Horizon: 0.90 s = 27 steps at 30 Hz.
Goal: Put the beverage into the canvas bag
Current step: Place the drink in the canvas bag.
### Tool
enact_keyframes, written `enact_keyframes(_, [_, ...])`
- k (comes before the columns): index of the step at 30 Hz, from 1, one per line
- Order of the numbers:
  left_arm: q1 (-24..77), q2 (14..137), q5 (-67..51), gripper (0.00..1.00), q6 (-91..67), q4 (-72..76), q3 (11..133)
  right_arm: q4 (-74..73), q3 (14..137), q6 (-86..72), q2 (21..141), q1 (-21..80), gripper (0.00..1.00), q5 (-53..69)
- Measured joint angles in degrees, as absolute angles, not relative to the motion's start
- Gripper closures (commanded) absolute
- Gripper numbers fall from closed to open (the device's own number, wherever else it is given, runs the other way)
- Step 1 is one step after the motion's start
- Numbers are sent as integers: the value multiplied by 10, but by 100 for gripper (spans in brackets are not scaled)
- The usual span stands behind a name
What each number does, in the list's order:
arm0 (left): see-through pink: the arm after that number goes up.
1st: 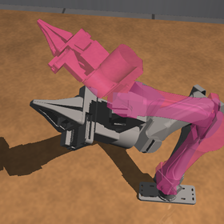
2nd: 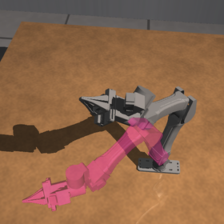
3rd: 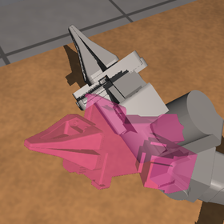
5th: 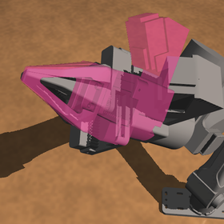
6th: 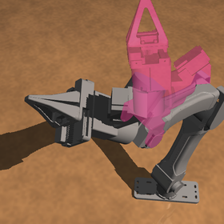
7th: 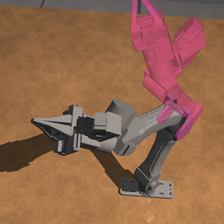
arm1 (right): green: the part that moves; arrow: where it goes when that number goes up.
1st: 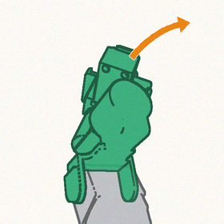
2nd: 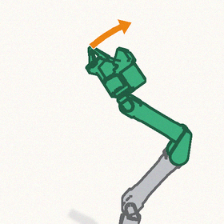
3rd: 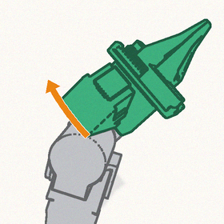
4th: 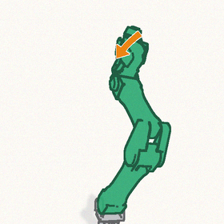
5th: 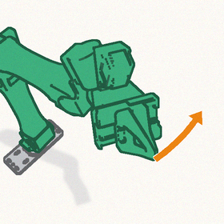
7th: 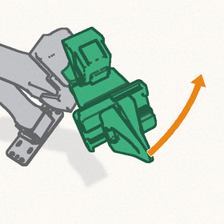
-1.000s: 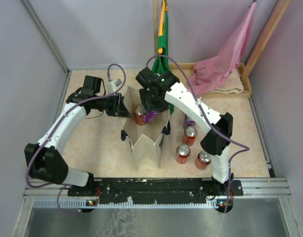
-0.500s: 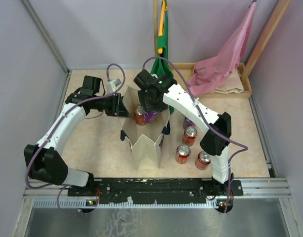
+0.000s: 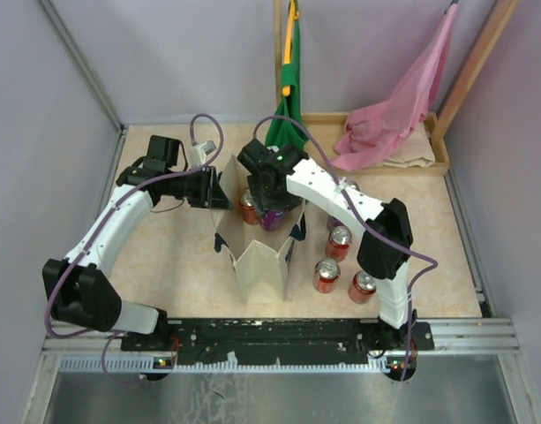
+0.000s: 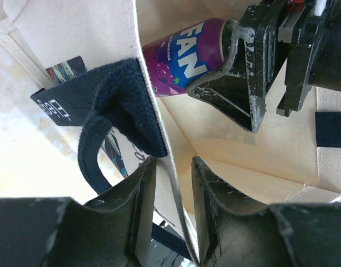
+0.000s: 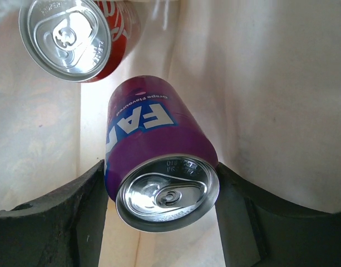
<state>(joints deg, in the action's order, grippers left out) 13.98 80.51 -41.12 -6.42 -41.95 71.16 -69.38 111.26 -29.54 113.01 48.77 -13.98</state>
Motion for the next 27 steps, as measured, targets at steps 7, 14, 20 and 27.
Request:
enact_keyframes(7, [140, 804, -411, 62, -64, -419, 710, -646, 1080, -287, 1126, 490, 100, -154])
enact_keyframes(14, [136, 802, -412, 62, -64, -419, 703, -624, 1075, -275, 1126, 490, 100, -171])
enact_keyframes(20, [135, 802, -412, 62, -64, -418, 703, -575, 1025, -255, 1107, 494, 100, -188])
enact_keyframes(27, [134, 803, -414, 62, -64, -417, 703, -504, 947, -220, 1036, 504, 100, -185])
